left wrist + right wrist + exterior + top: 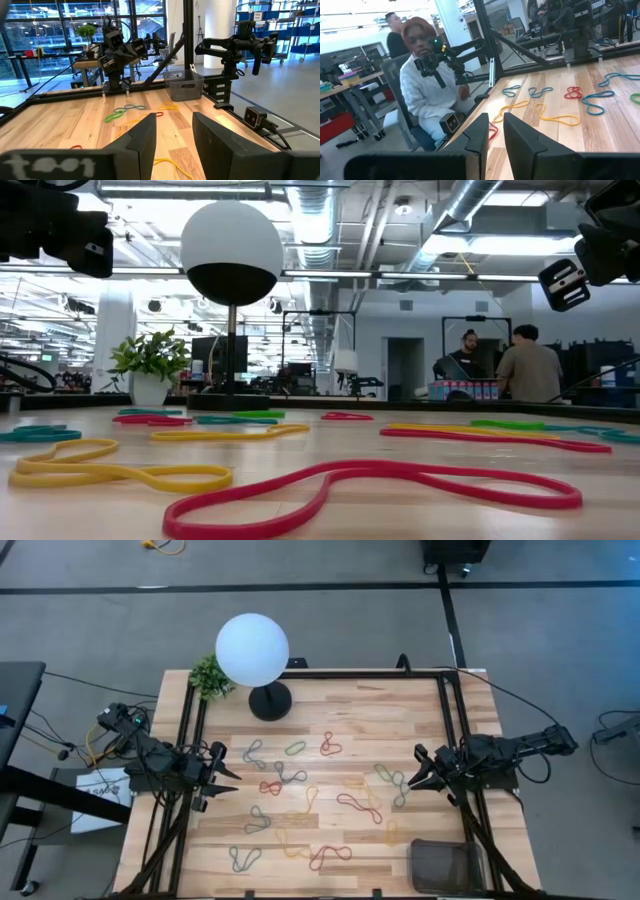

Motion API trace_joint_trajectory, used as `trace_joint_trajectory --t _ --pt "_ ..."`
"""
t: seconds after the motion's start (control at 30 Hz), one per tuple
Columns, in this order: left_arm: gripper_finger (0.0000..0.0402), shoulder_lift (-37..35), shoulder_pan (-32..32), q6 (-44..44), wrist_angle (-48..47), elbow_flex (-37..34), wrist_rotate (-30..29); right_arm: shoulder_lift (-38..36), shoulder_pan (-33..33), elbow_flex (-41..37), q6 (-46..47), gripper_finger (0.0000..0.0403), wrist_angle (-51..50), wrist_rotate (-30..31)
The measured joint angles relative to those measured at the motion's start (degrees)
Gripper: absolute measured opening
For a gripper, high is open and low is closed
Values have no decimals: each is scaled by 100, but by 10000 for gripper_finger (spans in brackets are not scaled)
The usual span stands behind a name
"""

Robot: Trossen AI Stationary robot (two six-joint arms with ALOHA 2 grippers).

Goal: Pick and place items into bin

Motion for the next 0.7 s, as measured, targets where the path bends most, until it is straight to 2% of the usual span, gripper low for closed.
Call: trace_joint_trajectory --t 0.7 --pt "119 1 0 0 -1 -1 0 -2 1 0 0 53 0 0"
